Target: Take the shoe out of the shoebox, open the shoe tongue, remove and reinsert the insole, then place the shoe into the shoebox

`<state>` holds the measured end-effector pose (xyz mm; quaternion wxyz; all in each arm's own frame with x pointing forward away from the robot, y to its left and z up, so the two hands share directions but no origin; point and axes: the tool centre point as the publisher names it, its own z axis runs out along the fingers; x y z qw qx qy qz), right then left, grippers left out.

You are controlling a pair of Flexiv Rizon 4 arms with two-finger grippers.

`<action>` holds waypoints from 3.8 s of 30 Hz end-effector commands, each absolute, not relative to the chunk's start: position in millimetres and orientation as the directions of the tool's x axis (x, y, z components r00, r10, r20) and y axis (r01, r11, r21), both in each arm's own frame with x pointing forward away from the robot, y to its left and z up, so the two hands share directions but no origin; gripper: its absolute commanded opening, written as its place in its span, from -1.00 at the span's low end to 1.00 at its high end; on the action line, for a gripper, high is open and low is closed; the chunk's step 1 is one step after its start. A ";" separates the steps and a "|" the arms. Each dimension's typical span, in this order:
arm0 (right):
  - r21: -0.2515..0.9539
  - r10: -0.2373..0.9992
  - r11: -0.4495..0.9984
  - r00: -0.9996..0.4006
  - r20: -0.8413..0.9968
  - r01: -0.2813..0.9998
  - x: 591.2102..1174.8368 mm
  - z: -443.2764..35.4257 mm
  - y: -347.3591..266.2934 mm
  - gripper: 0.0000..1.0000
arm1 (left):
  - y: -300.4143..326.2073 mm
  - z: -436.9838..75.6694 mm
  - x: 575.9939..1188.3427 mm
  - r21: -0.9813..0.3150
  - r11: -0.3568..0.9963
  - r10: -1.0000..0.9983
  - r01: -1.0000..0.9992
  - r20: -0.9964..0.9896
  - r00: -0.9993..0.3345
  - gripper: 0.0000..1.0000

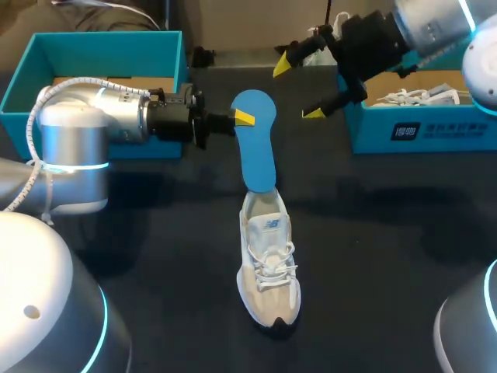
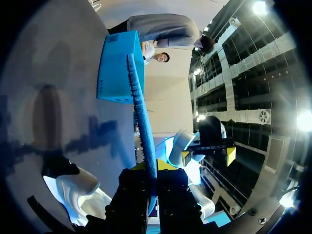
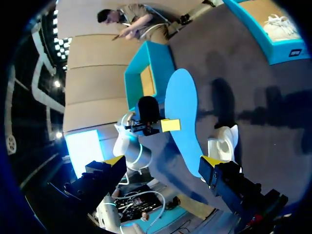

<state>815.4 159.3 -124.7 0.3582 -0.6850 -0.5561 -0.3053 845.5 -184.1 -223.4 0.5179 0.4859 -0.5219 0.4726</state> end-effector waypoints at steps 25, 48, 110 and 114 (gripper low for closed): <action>-0.096 0.265 -0.092 0.118 0.957 0.991 813.3 -149.0 154.2 1.00 | -174.5 -219.2 846.5 -0.126 0.049 0.002 -0.991 0.992 -0.126 -1.00; -0.100 0.259 -0.090 0.120 0.958 0.991 813.8 -148.8 153.5 1.00 | -152.3 -176.6 829.5 -0.795 -0.083 -0.005 -0.600 0.603 -0.798 -1.00; -0.100 0.259 -0.090 0.120 0.958 0.991 813.8 -148.8 153.5 1.00 | -135.4 -144.9 820.7 -0.315 0.066 -0.051 0.947 -0.949 -0.312 -1.00; -0.100 0.259 -0.090 0.120 0.958 0.991 813.8 -148.8 153.5 1.00 | -132.5 -143.1 819.9 -0.203 0.119 -0.012 0.972 -0.979 -0.203 -1.00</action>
